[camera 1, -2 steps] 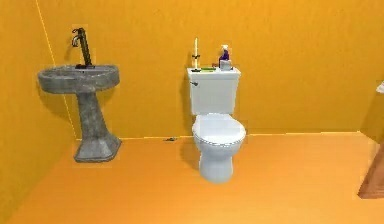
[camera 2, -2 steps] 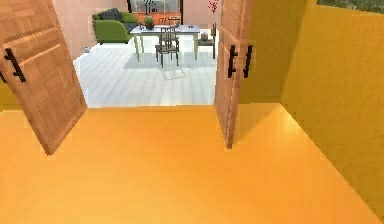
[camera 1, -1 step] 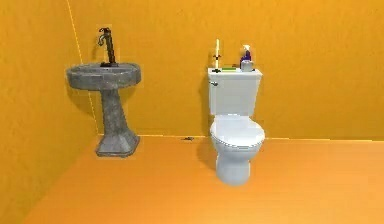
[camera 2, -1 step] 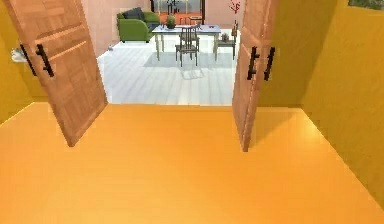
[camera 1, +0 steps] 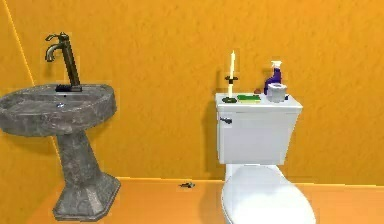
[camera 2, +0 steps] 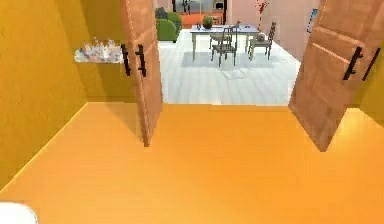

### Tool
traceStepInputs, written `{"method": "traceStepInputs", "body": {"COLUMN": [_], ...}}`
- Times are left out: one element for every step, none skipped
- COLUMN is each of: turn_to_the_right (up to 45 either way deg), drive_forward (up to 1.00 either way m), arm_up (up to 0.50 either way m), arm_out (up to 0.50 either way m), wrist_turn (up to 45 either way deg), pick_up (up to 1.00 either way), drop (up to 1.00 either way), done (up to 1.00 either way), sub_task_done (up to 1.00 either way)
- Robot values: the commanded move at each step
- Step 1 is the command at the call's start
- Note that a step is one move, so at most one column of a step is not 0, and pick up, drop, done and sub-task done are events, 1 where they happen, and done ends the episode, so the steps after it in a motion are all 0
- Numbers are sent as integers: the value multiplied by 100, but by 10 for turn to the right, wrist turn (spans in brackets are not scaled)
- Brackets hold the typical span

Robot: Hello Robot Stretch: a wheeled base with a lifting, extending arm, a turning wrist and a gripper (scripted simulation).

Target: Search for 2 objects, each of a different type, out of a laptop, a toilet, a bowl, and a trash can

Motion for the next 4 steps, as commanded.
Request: {"method": "traceStepInputs", "body": {"turn_to_the_right": [240, 0, 450, 450], "drive_forward": [0, 0, 0, 0], "arm_up": [0, 0, 0, 0], "arm_out": [0, 0, 0, 0], "wrist_turn": [0, 0, 0, 0], "pick_up": [0, 0, 0, 0], "drop": [0, 0, 0, 0], "done": [0, 0, 0, 0], "sub_task_done": [0, 100, 0, 0]}}
